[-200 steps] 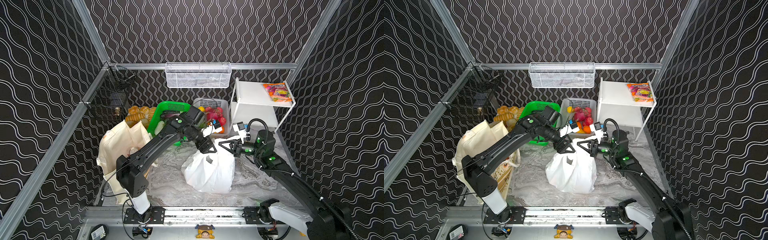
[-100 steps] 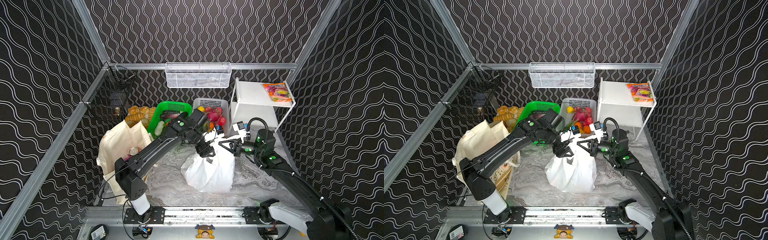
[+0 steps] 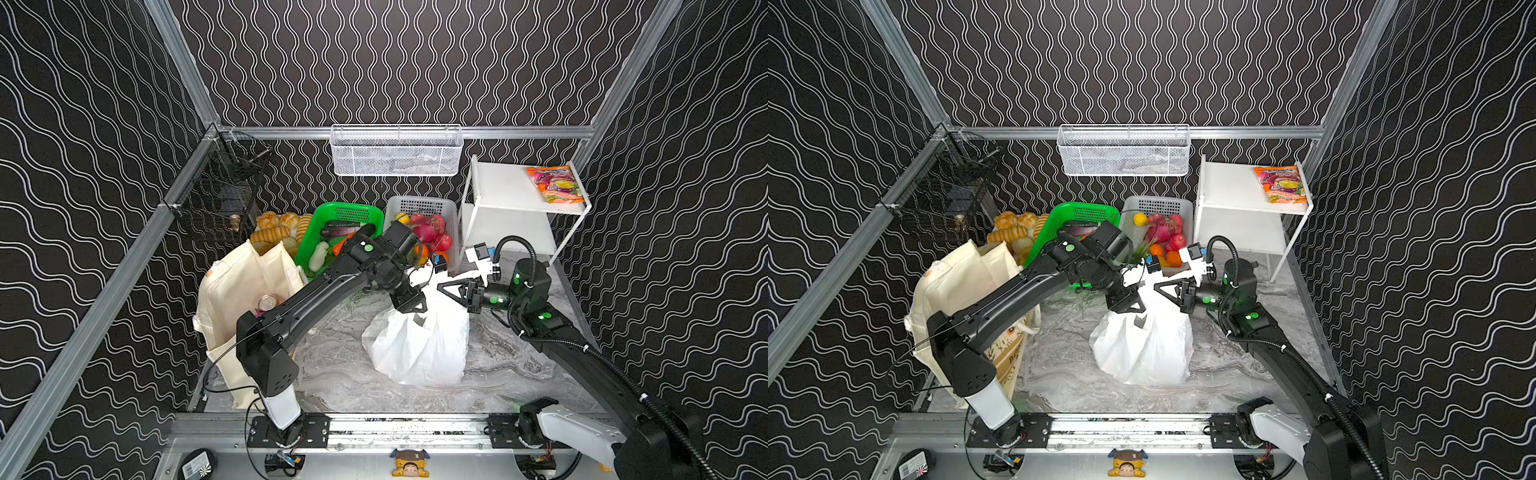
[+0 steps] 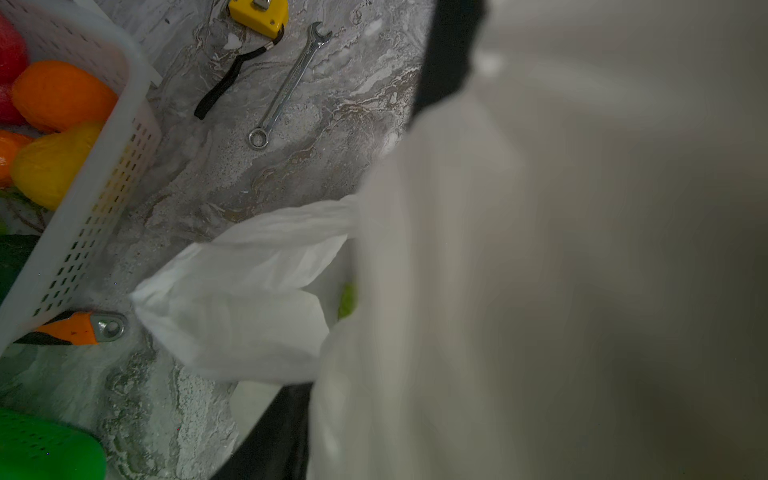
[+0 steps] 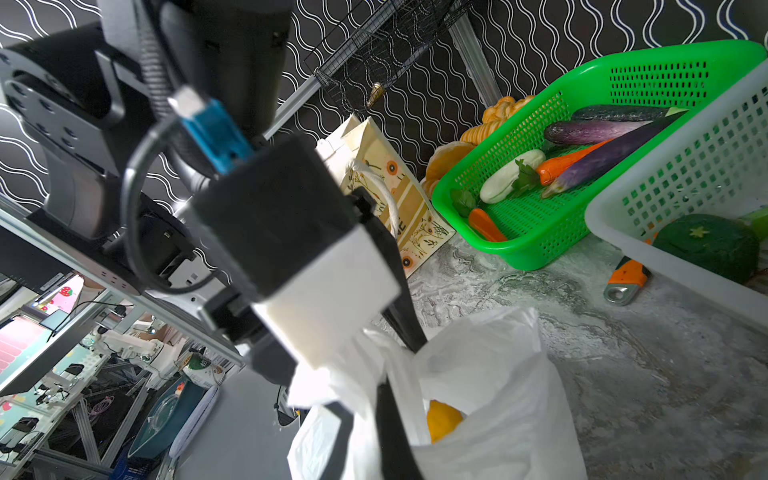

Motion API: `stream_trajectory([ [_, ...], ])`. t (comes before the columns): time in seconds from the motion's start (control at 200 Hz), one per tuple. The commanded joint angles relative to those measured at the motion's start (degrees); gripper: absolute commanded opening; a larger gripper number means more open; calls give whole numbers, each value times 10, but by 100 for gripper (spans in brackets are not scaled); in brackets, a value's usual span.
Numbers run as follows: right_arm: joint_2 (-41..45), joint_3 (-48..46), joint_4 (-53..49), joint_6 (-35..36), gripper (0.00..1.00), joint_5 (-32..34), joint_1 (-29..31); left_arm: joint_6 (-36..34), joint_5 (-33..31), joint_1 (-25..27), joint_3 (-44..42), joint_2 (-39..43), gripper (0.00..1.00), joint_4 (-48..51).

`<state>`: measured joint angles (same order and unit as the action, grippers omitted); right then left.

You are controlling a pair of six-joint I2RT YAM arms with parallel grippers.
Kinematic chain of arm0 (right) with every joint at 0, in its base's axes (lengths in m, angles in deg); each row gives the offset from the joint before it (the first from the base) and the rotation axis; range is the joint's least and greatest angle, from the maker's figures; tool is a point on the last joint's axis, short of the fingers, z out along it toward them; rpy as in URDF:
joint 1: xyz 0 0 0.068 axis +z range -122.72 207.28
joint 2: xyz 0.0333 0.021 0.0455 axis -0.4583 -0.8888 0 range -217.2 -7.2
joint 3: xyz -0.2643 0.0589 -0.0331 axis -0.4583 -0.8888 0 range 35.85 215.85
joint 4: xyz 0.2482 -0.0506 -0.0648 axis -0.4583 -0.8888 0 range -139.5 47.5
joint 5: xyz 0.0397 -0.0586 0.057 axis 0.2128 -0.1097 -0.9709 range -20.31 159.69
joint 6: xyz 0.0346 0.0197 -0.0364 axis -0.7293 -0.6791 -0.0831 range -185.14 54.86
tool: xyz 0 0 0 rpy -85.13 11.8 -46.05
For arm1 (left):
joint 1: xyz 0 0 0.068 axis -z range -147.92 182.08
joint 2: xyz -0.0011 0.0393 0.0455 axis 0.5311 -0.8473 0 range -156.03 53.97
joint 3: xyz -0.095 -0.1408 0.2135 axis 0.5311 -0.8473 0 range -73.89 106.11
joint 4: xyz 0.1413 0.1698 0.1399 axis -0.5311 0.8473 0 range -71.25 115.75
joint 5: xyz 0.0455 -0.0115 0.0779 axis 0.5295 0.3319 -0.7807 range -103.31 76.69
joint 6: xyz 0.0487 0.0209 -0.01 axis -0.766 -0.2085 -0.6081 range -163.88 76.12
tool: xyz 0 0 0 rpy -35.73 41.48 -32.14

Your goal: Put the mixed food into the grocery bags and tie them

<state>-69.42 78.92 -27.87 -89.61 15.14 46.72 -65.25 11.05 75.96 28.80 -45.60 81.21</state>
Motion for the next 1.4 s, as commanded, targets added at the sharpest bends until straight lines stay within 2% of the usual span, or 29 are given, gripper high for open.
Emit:
stream_trajectory([
  [0.0, 5, -4, 28, -4, 3, -15, 0, -4, -2, 1, 10, -8, 36, -1],
  [0.045, 5, -2, 20, 0, 4, -18, 0, 1, -4, 1, 13, -10, 23, -6],
  [0.145, 6, -3, -7, 16, 10, -23, 0, 19, -6, 1, 0, 4, 0, -52],
  [0.19, 7, -6, -14, 22, 15, -29, 0, 34, -2, 1, -17, 20, 0, -83],
  [0.26, 4, -10, -29, 33, 32, -33, 0, 54, -3, 1, -49, 46, 0, -138],
  [0.365, 4, -7, -79, 72, 51, -24, 0, 87, -7, 1, -107, 88, 0, -220],
  [0.471, 7, -12, -106, 93, 59, -20, 0, 119, -15, 1, -153, 115, 0, -284],
  [0.566, 13, -26, -108, 90, 62, -39, 0, 153, -40, 1, -174, 123, 0, -315],
  [0.671, 30, -61, -54, 36, 62, -87, 3, 210, -65, 1, -203, 134, 0, -366],
  [0.786, 46, -83, -35, 17, 59, -102, 22, 263, -26, 1, -249, 145, 0, -461],
  [0.921, 47, -82, -36, 26, 47, -89, 81, 318, 4, 1, -277, 144, 0, -533],
  [0.996, 45, -75, -47, 46, 45, -68, 119, 336, 12, 1, -290, 146, 0, -565],
  [1.086, 44, -75, -42, 57, 49, -50, 156, 347, 26, 0, -311, 154, 0, -608],
  [1.181, 54, -72, -85, 96, 54, -3, 164, 352, 39, 1, -349, 171, 0, -670],
  [1.286, 90, -64, -165, 142, 61, 90, 163, 351, 42, -1, -404, 196, 0, -755],
  [1.397, 146, -66, -206, 134, 65, 178, 158, 353, 49, -1, -460, 213, 0, -850],
])
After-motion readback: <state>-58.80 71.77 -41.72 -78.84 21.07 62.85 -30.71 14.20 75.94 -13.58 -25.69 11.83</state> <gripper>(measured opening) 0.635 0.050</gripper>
